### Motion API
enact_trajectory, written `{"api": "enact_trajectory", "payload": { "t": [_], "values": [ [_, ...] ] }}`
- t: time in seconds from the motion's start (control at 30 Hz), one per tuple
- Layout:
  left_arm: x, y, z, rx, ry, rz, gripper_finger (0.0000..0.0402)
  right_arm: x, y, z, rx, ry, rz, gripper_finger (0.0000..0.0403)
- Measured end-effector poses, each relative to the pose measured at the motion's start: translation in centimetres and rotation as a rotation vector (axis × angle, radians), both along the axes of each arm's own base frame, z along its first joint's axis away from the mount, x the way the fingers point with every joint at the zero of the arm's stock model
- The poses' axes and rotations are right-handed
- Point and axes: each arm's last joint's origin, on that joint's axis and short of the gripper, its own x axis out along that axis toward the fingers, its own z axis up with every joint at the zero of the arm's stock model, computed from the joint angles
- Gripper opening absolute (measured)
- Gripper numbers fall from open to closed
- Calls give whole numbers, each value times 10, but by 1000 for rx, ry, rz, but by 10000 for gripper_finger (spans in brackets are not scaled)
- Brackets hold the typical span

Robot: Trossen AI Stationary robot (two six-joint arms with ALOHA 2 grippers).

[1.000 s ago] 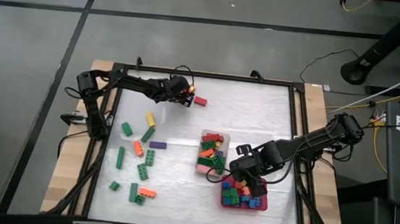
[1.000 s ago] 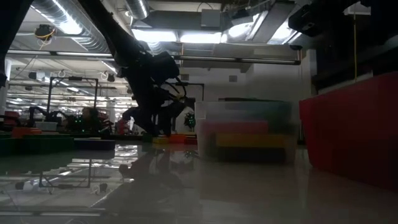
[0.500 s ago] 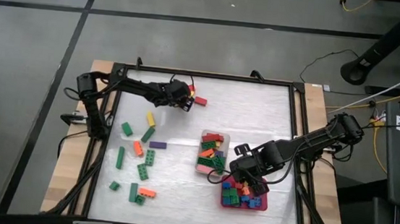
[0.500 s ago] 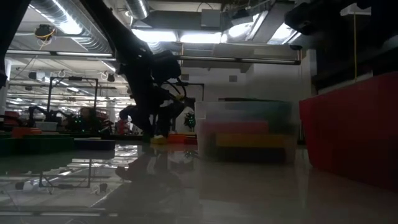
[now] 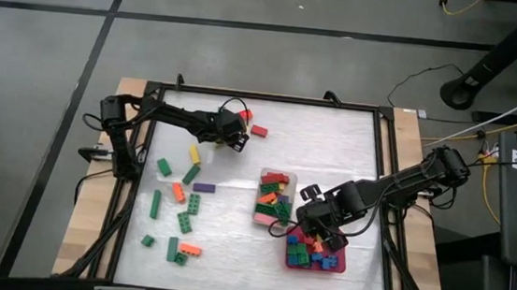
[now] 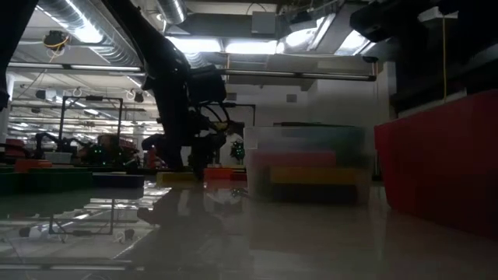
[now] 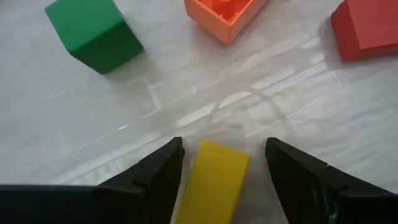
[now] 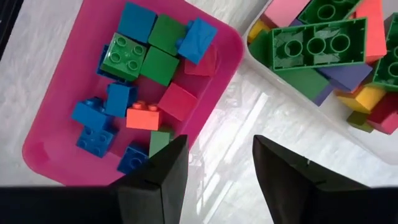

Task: Sort blocks by size
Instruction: Put the yellow rectangular block into the transparent bin

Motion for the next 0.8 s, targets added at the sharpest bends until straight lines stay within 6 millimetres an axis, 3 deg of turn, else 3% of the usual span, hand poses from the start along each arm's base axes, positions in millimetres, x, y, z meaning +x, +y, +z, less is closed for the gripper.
{"api": "enact_trajectory", "payload": {
  "t": [0.3,0.43,0.6,0.8],
  "values": [
    [-8,-3,-1,-22,121,-64,211,8,-21,0,-24,-11,-29,179],
    [-7,-4,-1,-27,145,-130,170,14,-35,0,-33,-22,-39,179],
    [-6,-8,-2,-24,160,-162,91,20,-54,0,-33,-34,-95,179],
    [-2,-13,5,1,131,-233,84,27,-81,1,-38,-48,-161,179]
  ]
}}
